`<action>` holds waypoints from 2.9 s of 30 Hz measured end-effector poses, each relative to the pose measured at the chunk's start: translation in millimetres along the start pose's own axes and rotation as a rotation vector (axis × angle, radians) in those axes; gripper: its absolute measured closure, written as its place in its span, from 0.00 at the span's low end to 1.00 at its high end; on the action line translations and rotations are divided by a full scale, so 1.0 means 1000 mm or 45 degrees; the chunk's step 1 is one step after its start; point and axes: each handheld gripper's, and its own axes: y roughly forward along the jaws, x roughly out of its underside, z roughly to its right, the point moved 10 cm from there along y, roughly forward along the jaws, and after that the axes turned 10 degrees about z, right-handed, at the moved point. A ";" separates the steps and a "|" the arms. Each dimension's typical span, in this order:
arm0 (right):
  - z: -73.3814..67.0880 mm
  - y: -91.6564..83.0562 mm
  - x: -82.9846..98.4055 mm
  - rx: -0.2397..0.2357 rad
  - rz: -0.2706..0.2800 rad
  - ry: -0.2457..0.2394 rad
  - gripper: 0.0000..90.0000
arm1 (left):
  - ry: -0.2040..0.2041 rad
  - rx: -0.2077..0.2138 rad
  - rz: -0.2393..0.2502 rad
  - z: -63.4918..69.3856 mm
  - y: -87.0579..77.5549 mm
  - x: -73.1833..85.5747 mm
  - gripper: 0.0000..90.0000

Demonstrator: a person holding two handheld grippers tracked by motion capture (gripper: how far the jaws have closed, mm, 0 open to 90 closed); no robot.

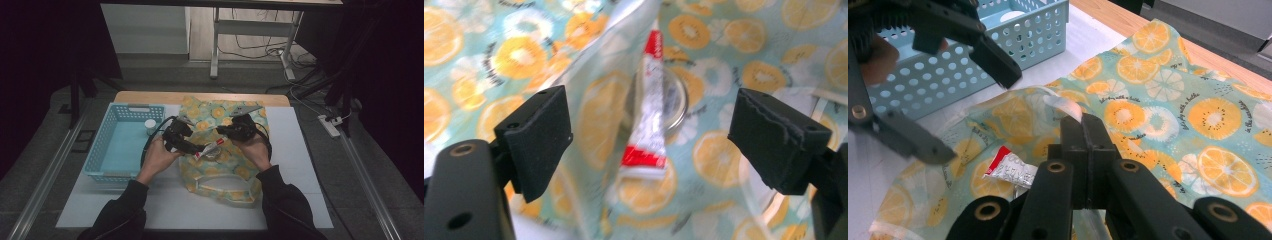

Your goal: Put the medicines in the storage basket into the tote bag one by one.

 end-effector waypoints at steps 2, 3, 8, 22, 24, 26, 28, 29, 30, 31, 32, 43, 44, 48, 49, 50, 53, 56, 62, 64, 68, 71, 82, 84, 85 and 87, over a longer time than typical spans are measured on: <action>0.000 0.000 0.000 0.000 0.001 0.000 1.00 | -0.014 -0.008 0.015 -0.005 -0.007 0.000 0.15; 0.000 0.000 0.000 -0.002 0.002 0.001 1.00 | -0.027 -0.008 0.025 -0.007 -0.010 0.000 0.12; 0.000 0.000 0.000 -0.001 -0.001 0.001 1.00 | -0.065 -0.036 0.060 -0.019 -0.025 0.003 0.06; 0.000 0.001 0.001 -0.003 -0.008 0.007 1.00 | -0.166 -0.122 0.161 -0.063 -0.067 0.019 0.01; 0.000 0.001 0.001 -0.005 -0.007 0.008 1.00 | -0.180 -0.129 0.165 -0.068 -0.071 0.022 0.01; 0.000 0.001 0.002 -0.007 -0.009 0.008 1.00 | -0.185 -0.144 0.163 -0.073 -0.074 0.025 0.01; 0.000 0.001 0.002 -0.008 -0.010 0.010 1.00 | -0.179 -0.174 0.162 -0.079 -0.078 0.027 0.00; 0.000 0.001 0.002 -0.008 -0.010 0.011 1.00 | -0.180 -0.181 0.158 -0.082 -0.079 0.028 0.00; 0.000 0.001 0.002 -0.008 -0.010 0.012 1.00 | -0.185 -0.188 0.155 -0.084 -0.081 0.030 0.00; 0.000 0.001 0.002 -0.008 -0.010 0.013 1.00 | -0.189 -0.191 0.158 -0.087 -0.082 0.030 0.00; 0.000 0.001 0.002 -0.008 -0.010 0.014 1.00 | -0.190 -0.196 0.160 -0.090 -0.083 0.032 0.00; 0.000 0.001 0.001 -0.007 -0.006 0.015 1.00 | -0.207 -0.295 0.119 -0.119 -0.088 0.041 0.00; 0.000 0.000 0.001 -0.007 -0.005 0.015 1.00 | -0.213 -0.299 0.121 -0.120 -0.088 0.041 0.00; 0.000 0.000 0.000 -0.006 -0.001 0.016 1.00 | -0.234 -0.323 0.116 -0.131 -0.087 0.044 0.00; 0.000 0.000 0.000 -0.007 -0.004 0.015 1.00 | -0.236 -0.325 0.110 -0.132 -0.087 0.045 0.00; 0.000 0.000 0.000 -0.008 -0.004 0.015 1.00 | -0.238 -0.328 0.106 -0.134 -0.086 0.046 0.00; 0.000 0.001 0.001 -0.008 -0.006 0.015 1.00 | -0.249 -0.362 0.090 -0.141 -0.084 0.049 0.00; -0.001 0.001 0.001 -0.009 -0.008 0.013 1.00 | -0.286 -0.396 0.053 -0.149 -0.082 0.053 0.00; 0.000 0.000 0.000 -0.009 -0.002 0.015 1.00 | -0.292 -0.461 -0.037 -0.161 -0.073 0.062 0.00; 0.000 0.000 0.000 -0.009 -0.001 0.015 1.00 | -0.294 -0.464 -0.055 -0.163 -0.069 0.064 0.00; -0.001 0.001 0.000 -0.012 -0.001 0.012 1.00 | -0.276 -0.466 -0.101 -0.167 -0.062 0.067 0.00; -0.001 0.000 0.000 -0.010 -0.002 0.012 1.00 | -0.268 -0.463 -0.119 -0.169 -0.056 0.068 0.01; 0.000 0.000 0.000 -0.010 0.000 0.011 1.00 | -0.221 -0.460 -0.153 -0.174 -0.045 0.068 0.15; 0.000 0.000 -0.001 -0.011 0.002 0.011 1.00 | -0.217 -0.455 -0.157 -0.174 -0.045 0.067 0.21; -0.001 0.000 -0.001 -0.011 0.002 0.010 1.00 | -0.217 -0.453 -0.164 -0.174 -0.044 0.068 0.25; -0.001 0.000 -0.001 -0.011 0.003 0.010 1.00 | -0.215 -0.457 -0.167 -0.174 -0.044 0.068 0.31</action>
